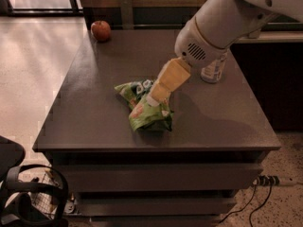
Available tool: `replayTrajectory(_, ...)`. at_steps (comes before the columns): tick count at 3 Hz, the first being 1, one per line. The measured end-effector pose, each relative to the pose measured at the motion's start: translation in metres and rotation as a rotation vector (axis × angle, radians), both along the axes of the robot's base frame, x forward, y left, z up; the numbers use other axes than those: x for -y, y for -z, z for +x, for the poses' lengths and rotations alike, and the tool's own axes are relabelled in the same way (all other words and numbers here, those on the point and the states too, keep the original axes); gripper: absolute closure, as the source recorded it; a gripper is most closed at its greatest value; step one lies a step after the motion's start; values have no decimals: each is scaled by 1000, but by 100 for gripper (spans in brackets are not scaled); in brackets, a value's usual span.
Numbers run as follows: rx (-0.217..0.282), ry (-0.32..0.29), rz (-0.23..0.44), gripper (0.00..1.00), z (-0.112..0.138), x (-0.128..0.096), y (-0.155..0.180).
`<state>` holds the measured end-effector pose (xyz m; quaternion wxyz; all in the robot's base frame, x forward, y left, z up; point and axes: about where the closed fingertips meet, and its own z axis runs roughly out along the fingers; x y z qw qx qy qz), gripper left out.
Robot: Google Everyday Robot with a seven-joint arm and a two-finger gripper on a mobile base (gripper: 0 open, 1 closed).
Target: Move green rice chip bag near apple
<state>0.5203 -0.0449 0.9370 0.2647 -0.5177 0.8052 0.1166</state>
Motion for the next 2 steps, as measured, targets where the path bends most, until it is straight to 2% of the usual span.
replayTrajectory(1,-109,28,-15,0,14,-19,41)
replayTrajectory(2,-209,55,-78,0,18,-17,80)
